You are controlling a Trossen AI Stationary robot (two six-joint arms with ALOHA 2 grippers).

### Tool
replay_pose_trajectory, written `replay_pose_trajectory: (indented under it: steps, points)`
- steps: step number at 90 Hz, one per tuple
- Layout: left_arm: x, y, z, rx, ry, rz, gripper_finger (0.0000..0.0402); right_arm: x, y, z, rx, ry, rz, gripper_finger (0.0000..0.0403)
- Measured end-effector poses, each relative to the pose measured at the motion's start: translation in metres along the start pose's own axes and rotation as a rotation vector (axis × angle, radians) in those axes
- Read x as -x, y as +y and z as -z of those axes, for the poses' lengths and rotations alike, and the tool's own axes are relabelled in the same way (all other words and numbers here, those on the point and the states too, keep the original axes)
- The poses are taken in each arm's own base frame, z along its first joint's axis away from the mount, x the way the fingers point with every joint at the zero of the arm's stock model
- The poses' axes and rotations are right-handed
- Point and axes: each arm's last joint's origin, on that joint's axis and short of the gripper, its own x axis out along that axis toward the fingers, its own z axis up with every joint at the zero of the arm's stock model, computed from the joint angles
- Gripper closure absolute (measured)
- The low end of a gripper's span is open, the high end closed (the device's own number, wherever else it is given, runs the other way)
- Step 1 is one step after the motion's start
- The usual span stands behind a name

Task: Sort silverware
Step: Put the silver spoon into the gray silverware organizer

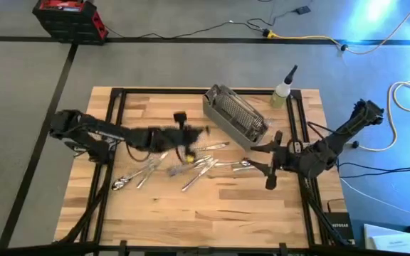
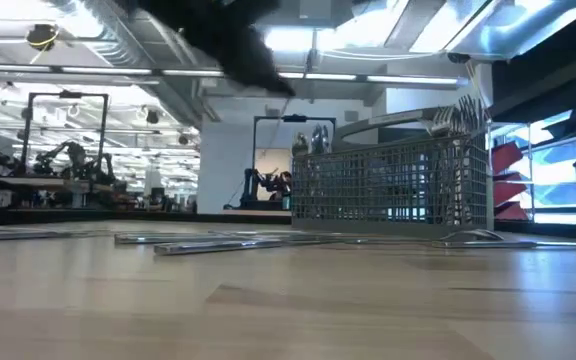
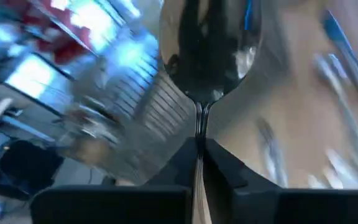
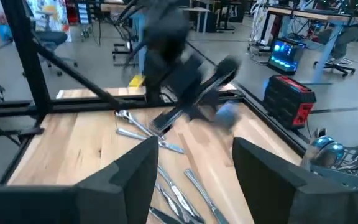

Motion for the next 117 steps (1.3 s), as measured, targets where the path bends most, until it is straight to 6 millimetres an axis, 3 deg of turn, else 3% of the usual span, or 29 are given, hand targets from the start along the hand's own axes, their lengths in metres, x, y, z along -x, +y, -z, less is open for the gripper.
replay_pose_trajectory:
  steps: [13, 20, 32, 42, 57, 72, 98, 117]
  points:
    - [-0.011, 0.052, -0.015, 0.21, -0.249, -0.052, 0.0401, -0.005, 0.005, 0.003, 0.011, 0.012, -0.011, 0.0213]
    - [-0.018, 0.077, -0.013, 0.301, -0.341, -0.057, 0.0401, -0.007, 0.008, 0.006, 0.024, 0.024, -0.014, 0.0213]
    - [-0.04, 0.113, 0.0, 0.464, -0.5, -0.003, 0.0401, -0.012, 0.013, 0.011, 0.051, 0.045, -0.018, 0.0213]
    - [-0.066, 0.127, 0.023, 0.52, -0.54, -0.02, 0.0401, -0.014, 0.015, 0.012, 0.075, 0.049, -0.015, 0.0213]
    - [-0.108, 0.124, 0.069, 0.55, -0.447, -0.033, 0.0401, -0.015, 0.016, 0.012, 0.07, 0.043, -0.017, 0.0213]
    - [-0.132, 0.105, 0.096, 0.597, -0.414, 0.05, 0.0401, -0.015, 0.016, 0.012, 0.086, 0.044, -0.017, 0.0213]
    - [-0.136, 0.097, 0.097, 0.651, -0.441, 0.048, 0.0398, -0.015, 0.016, 0.012, 0.09, 0.045, -0.017, 0.0213]
    - [-0.136, 0.097, 0.085, 0.662, -0.511, 0.071, 0.033, -0.015, 0.016, 0.012, 0.091, 0.046, -0.017, 0.0213]
